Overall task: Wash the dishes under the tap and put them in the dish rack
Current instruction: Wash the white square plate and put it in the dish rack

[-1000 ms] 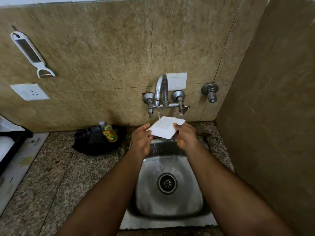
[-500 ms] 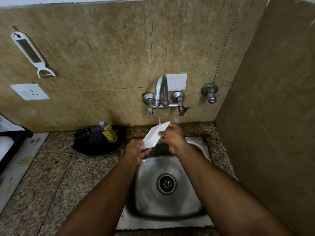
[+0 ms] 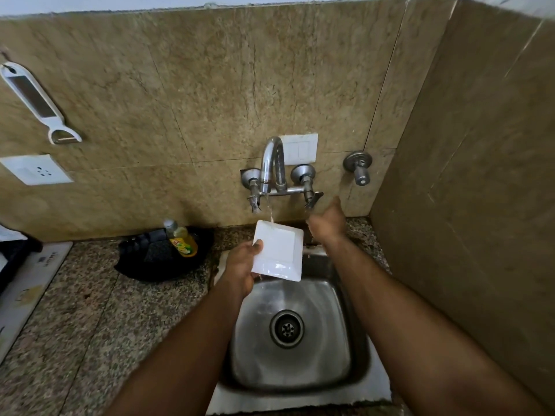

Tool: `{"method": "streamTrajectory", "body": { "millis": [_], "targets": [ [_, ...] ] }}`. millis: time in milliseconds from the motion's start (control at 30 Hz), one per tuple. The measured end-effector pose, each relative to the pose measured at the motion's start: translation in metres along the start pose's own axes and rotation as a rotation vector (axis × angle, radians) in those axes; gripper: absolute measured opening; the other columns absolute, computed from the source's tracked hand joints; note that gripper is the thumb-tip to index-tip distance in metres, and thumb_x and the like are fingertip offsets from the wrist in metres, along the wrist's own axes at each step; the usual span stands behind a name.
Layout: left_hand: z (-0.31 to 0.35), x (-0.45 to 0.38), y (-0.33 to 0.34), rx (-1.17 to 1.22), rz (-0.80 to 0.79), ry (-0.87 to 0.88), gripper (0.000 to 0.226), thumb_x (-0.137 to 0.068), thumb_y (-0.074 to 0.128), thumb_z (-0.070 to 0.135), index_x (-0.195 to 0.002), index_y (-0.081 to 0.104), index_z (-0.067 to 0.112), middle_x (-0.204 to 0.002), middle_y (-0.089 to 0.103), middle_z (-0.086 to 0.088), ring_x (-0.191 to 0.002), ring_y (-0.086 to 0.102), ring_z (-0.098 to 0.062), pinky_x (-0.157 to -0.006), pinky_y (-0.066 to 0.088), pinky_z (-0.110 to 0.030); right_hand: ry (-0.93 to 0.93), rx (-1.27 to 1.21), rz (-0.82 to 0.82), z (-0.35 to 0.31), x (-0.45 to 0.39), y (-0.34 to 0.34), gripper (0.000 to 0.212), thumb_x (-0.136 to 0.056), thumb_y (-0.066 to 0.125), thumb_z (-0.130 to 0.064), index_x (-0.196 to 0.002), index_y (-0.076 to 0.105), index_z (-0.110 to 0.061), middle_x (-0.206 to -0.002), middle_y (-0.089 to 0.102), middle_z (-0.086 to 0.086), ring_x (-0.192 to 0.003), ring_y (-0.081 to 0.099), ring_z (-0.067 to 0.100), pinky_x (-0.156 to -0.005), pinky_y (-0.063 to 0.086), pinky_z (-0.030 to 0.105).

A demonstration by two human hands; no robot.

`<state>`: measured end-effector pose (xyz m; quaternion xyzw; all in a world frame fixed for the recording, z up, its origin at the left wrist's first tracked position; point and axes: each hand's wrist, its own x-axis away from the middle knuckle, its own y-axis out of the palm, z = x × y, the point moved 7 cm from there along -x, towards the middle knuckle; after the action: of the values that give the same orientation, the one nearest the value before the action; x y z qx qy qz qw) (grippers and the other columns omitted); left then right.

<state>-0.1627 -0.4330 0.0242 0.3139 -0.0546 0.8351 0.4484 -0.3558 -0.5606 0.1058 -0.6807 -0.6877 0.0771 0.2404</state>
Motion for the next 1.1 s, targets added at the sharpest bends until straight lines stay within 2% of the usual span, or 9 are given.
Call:
{"method": "streamTrajectory", "body": {
  "millis": [67, 133, 233, 333, 467, 567, 767, 967, 1100],
  "targets": [
    [-0.001, -0.002, 0.001, -0.02, -0.007, 0.011, 0.024, -0.096, 0.069, 0.016, -0.117, 0.066, 0.005, -0.11, 0.076, -0.019, -0.097, 0.073, -0.041, -0.077, 0.061, -0.063, -0.145, 0.042, 0.005, -0.024, -0.005, -0.005, 0.072, -0.092, 0.063, -0.005, -0.155, 0.032, -0.021, -0.126, 0.059, -0.001, -0.11, 0.061, 0.022, -0.086, 0.056, 0.036],
    [-0.001, -0.003, 0.001, -0.042, -0.015, 0.025, 0.024, -0.097, 0.068, 0.017, -0.118, 0.066, 0.005, -0.11, 0.076, -0.018, -0.097, 0.073, -0.041, -0.068, 0.063, -0.053, -0.205, 0.081, -0.029, -0.035, -0.008, -0.004, 0.057, -0.093, 0.058, -0.003, -0.146, 0.046, -0.022, -0.119, 0.066, 0.005, -0.102, 0.064, 0.024, -0.087, 0.059, 0.042],
    [-0.002, -0.004, 0.0, -0.064, -0.014, 0.041, 0.023, -0.097, 0.068, 0.016, -0.118, 0.066, 0.005, -0.11, 0.076, -0.017, -0.097, 0.073, -0.039, -0.082, 0.061, -0.059, -0.253, 0.15, -0.021, -0.042, -0.007, -0.004, 0.045, -0.094, 0.056, -0.002, -0.136, 0.056, -0.019, -0.107, 0.066, 0.003, -0.097, 0.065, 0.024, -0.08, 0.057, 0.036],
    [0.0, -0.003, -0.001, -0.072, 0.008, 0.052, 0.019, -0.097, 0.068, 0.016, -0.114, 0.067, 0.007, -0.106, 0.077, -0.015, -0.095, 0.073, -0.037, -0.078, 0.062, -0.057, -0.327, 0.231, -0.04, -0.048, -0.004, 0.004, 0.048, -0.091, 0.057, -0.006, -0.136, 0.054, -0.018, -0.103, 0.068, 0.003, -0.093, 0.066, 0.024, -0.072, 0.054, 0.03],
    [0.003, -0.003, 0.005, -0.07, 0.02, 0.084, 0.019, -0.095, 0.071, 0.015, -0.112, 0.067, 0.007, -0.105, 0.077, -0.015, -0.095, 0.073, -0.039, -0.062, 0.064, -0.048, -0.388, 0.342, -0.042, -0.052, -0.001, 0.008, 0.069, -0.086, 0.062, -0.01, -0.15, 0.037, -0.014, -0.13, 0.061, 0.01, -0.111, 0.064, 0.028, -0.086, 0.055, 0.034],
    [0.007, 0.002, 0.013, -0.092, 0.016, 0.118, 0.014, -0.095, 0.071, 0.012, -0.107, 0.067, 0.007, -0.098, 0.075, -0.014, -0.08, 0.07, -0.032, -0.049, 0.057, -0.035, -0.241, 0.285, -0.103, -0.028, 0.008, 0.015, 0.096, -0.085, 0.066, -0.013, -0.16, 0.007, -0.024, -0.138, 0.056, 0.01, -0.114, 0.064, 0.03, -0.087, 0.059, 0.043],
    [0.005, 0.007, 0.016, -0.138, -0.151, 0.195, 0.011, -0.093, 0.073, 0.012, -0.103, 0.073, 0.015, -0.108, 0.077, -0.015, -0.093, 0.071, -0.034, -0.088, 0.056, -0.058, 0.023, 0.128, -0.259, 0.05, 0.024, 0.028, 0.06, -0.078, 0.078, -0.025, -0.134, 0.057, -0.019, -0.125, 0.069, 0.004, -0.106, 0.067, 0.024, -0.094, 0.058, 0.046],
    [-0.015, 0.018, -0.002, -0.075, -0.193, 0.183, 0.021, -0.095, 0.07, 0.013, -0.115, 0.071, 0.008, -0.117, 0.075, -0.019, -0.098, 0.071, -0.031, -0.09, 0.056, -0.049, 0.086, -0.031, -0.382, 0.067, 0.031, 0.009, 0.028, -0.083, 0.08, -0.015, -0.106, 0.067, -0.025, -0.094, 0.079, 0.009, -0.066, 0.066, 0.016, -0.055, 0.054, 0.032],
    [-0.028, 0.026, -0.009, -0.083, -0.198, 0.174, 0.022, -0.092, 0.072, 0.007, -0.114, 0.072, 0.005, -0.116, 0.075, -0.02, -0.103, 0.07, -0.034, -0.1, 0.052, -0.055, -0.028, 0.026, -0.385, 0.063, 0.039, -0.003, 0.029, -0.071, 0.085, 0.005, -0.088, 0.072, -0.015, -0.08, 0.077, 0.015, -0.062, 0.071, 0.021, -0.065, 0.064, 0.045]
  ]
}}
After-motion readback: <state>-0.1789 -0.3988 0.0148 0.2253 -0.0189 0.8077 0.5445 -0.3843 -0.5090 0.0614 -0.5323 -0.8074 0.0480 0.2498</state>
